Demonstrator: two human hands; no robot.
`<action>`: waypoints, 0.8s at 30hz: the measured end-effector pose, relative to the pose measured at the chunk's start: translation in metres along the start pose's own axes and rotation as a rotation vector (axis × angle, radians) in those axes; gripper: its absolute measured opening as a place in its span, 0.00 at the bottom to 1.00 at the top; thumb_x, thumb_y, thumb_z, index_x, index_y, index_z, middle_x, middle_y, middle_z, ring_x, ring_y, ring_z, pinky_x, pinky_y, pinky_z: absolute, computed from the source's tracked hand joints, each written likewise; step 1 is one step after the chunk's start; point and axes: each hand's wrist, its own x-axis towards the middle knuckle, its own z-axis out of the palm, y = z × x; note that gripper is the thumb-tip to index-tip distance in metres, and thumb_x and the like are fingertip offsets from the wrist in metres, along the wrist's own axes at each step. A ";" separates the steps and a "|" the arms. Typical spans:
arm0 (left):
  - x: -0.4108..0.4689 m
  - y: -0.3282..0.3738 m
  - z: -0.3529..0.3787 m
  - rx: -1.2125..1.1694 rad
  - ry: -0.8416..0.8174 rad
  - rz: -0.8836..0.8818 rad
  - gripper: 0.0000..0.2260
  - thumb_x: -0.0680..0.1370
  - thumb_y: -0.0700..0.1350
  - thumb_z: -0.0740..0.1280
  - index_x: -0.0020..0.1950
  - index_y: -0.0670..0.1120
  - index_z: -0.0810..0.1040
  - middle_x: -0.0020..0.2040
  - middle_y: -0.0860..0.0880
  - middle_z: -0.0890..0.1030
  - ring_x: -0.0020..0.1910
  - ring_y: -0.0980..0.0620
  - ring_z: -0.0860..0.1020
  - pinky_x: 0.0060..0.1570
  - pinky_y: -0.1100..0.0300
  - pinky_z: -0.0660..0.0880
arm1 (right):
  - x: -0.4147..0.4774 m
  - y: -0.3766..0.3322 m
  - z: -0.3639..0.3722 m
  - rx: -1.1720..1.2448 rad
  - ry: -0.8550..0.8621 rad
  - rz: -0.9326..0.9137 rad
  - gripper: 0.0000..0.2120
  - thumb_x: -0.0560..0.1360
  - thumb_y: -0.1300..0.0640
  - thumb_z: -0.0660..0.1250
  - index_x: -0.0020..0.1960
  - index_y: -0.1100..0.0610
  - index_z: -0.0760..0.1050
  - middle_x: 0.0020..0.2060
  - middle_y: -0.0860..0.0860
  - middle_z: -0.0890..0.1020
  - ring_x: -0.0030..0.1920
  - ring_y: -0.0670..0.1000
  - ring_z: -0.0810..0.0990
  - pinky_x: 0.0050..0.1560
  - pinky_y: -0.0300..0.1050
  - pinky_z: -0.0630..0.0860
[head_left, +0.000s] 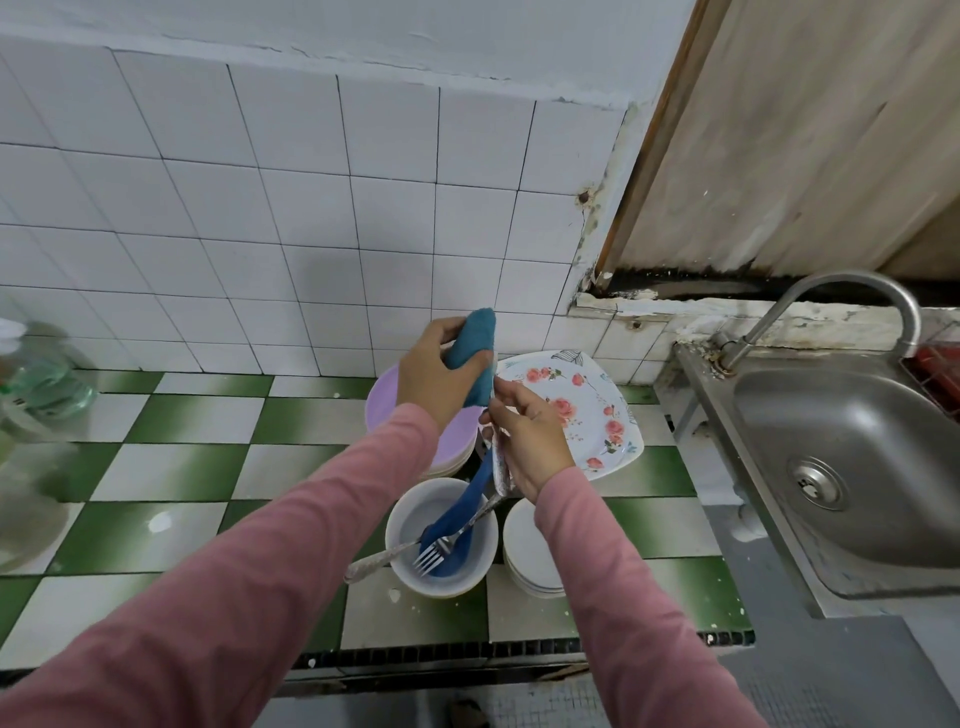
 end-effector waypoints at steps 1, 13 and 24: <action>0.003 0.000 -0.002 0.012 0.021 -0.012 0.20 0.74 0.45 0.75 0.63 0.49 0.75 0.55 0.55 0.79 0.49 0.57 0.79 0.38 0.72 0.77 | -0.001 0.000 -0.001 -0.020 -0.002 0.002 0.14 0.81 0.69 0.61 0.65 0.62 0.75 0.45 0.56 0.77 0.35 0.48 0.76 0.35 0.41 0.74; 0.008 -0.004 -0.010 0.051 0.130 -0.080 0.17 0.73 0.48 0.75 0.59 0.49 0.75 0.55 0.54 0.79 0.51 0.51 0.79 0.41 0.66 0.75 | -0.009 -0.015 0.004 0.259 -0.049 0.158 0.13 0.79 0.67 0.58 0.60 0.61 0.76 0.35 0.54 0.74 0.27 0.46 0.65 0.21 0.36 0.59; 0.013 -0.013 -0.022 -0.039 0.233 -0.225 0.19 0.74 0.47 0.75 0.61 0.44 0.75 0.57 0.50 0.79 0.55 0.50 0.78 0.42 0.70 0.71 | -0.014 -0.018 0.001 0.387 -0.120 0.225 0.07 0.80 0.62 0.62 0.57 0.60 0.74 0.34 0.52 0.74 0.28 0.46 0.64 0.22 0.35 0.60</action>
